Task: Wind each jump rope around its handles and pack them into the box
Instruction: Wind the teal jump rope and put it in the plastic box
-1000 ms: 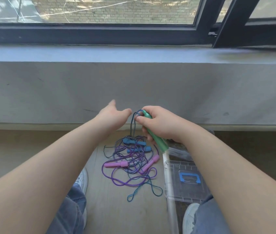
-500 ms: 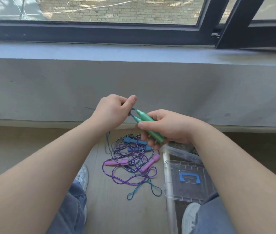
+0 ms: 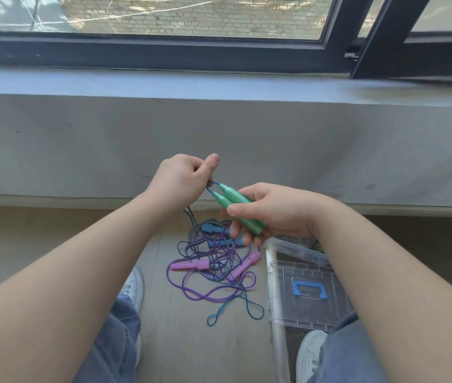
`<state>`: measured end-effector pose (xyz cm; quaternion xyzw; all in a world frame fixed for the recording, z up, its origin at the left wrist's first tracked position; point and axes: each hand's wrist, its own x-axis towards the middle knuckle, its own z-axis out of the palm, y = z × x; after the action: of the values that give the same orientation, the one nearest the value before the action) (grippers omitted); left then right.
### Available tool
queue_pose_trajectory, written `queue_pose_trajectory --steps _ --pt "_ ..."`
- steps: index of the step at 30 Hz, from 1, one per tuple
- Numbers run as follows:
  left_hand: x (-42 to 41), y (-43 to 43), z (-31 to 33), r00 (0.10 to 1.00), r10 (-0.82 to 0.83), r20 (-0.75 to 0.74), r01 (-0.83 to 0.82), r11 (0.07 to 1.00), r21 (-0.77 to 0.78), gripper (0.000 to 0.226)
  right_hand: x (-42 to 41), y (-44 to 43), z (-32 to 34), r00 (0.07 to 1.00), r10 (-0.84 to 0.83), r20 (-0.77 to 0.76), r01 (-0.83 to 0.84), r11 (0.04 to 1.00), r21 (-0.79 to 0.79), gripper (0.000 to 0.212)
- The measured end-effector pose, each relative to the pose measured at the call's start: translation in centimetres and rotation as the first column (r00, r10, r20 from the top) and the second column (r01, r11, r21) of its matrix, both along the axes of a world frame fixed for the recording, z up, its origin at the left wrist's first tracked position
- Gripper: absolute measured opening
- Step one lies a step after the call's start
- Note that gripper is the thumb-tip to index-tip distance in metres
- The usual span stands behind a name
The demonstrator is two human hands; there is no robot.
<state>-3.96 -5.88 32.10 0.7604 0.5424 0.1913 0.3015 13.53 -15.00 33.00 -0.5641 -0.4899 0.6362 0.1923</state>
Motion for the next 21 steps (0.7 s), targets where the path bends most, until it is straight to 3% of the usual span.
queue_pose_trajectory --steps 5,10,17,19,21 --pt "0.6 -0.6 0.4 0.99 -0.134 -0.047 0.132 0.991 -0.036 0.066 0.2 0.1 0.2 0.998 -0.046 -0.049 0.048 0.998 0.031 0.027" --pt "0.2 0.1 0.8 0.996 -0.069 0.048 0.067 0.997 0.048 0.061 0.5 0.0 0.7 0.983 -0.088 -0.162 0.082 0.996 -0.043 0.03" --pt "0.3 0.0 -0.1 0.996 -0.06 0.058 0.06 0.998 0.007 0.066 0.6 -0.3 0.2 0.977 -0.027 -0.212 0.021 0.999 -0.031 0.02" --pt "-0.1 0.4 -0.3 0.991 -0.037 0.128 0.039 0.999 -0.013 0.066 0.7 -0.6 0.3 0.96 -0.022 -0.278 0.016 1.0 -0.023 0.019" --pt "-0.4 0.5 -0.3 0.983 0.035 0.178 -0.053 0.994 0.095 0.059 0.8 -0.7 0.9 0.913 -0.069 -0.402 0.073 0.997 -0.005 0.018"
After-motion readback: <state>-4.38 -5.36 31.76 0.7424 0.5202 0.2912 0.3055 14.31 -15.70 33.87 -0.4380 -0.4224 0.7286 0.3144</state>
